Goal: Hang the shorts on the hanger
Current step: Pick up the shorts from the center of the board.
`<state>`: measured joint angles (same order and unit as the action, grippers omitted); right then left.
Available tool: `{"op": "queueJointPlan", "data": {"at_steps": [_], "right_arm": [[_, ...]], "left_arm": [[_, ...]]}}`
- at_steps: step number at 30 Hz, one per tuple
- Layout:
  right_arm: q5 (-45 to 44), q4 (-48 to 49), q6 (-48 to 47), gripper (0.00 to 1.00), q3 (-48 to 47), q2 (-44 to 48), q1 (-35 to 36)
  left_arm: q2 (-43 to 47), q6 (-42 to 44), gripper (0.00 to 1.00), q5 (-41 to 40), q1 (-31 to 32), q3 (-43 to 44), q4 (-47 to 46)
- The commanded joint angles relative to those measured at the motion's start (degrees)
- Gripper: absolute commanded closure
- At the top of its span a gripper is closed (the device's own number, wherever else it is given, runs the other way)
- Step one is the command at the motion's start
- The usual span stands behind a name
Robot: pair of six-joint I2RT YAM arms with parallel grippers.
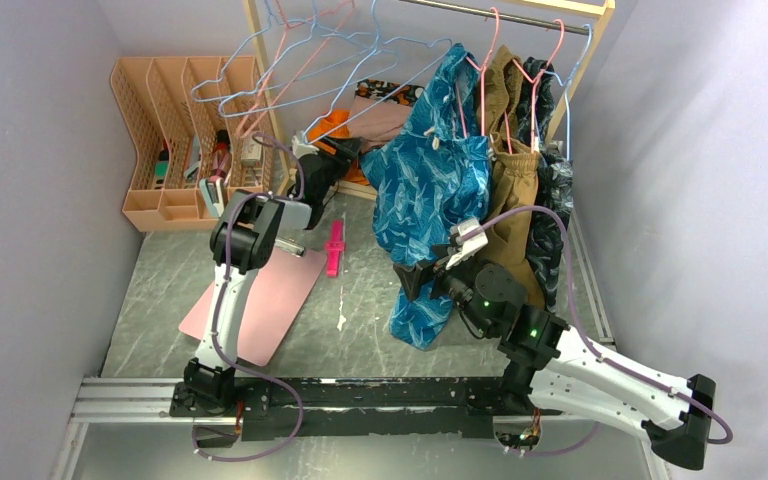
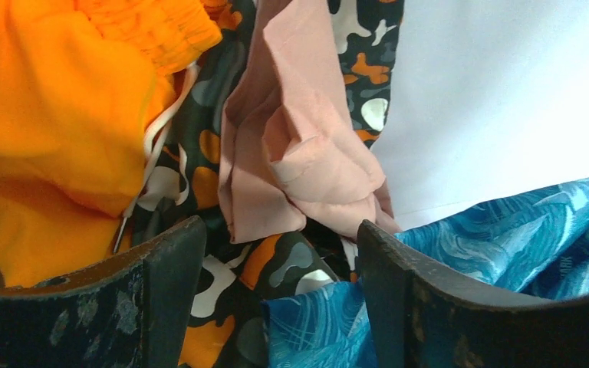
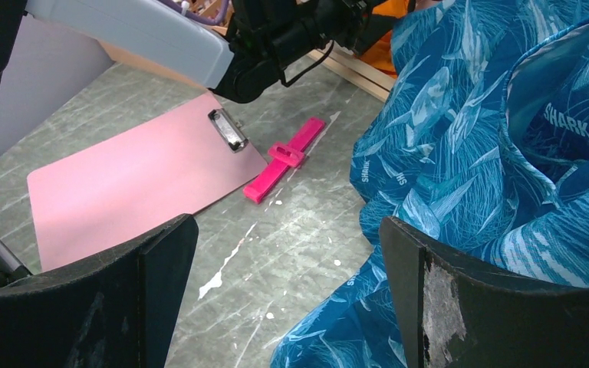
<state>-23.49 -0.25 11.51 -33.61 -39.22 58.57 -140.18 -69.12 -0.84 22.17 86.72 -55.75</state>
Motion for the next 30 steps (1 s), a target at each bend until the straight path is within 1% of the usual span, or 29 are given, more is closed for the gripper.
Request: {"op": "queueJointPlan", "data": {"at_steps": [1, 9, 15, 18, 22, 24, 30], "right_arm": [[-0.11, 1.66, 0.27, 0.07, 0.83, 0.91, 0.32], [-0.4, 1.61, 0.42, 0.07, 0.89, 0.7, 0.37], [-0.17, 2.32, 0.61, 0.07, 1.26, -0.57, 0.37], [-0.54, 2.47, 0.54, 0.07, 1.36, -0.47, 0.33], [-0.86, 2.47, 0.53, 0.07, 1.55, -0.3, 0.33], [-0.79, 2.37, 0.53, 0.07, 1.4, -0.47, 0.33], [-1.11, 2.4, 0.62, 0.07, 1.56, -0.12, 0.33]], "left_arm": [[0.21, -0.75, 0.23, -0.96, -0.27, 1.75, -5.29], [-2.79, -1.18, 0.24, -0.75, -0.94, 8.76, -1.25], [-6.46, -0.88, 0.28, 1.15, -1.33, 15.6, 3.97], [-6.99, -0.8, 0.31, 1.51, -1.51, 16.55, 4.96], [-6.87, -0.75, 0.42, 1.91, -1.95, 16.6, 4.83], [-6.78, -0.54, 0.46, 2.06, -2.04, 17.13, 5.66], [-5.9, -0.35, 0.73, 2.33, -2.22, 16.74, 4.82]]}}
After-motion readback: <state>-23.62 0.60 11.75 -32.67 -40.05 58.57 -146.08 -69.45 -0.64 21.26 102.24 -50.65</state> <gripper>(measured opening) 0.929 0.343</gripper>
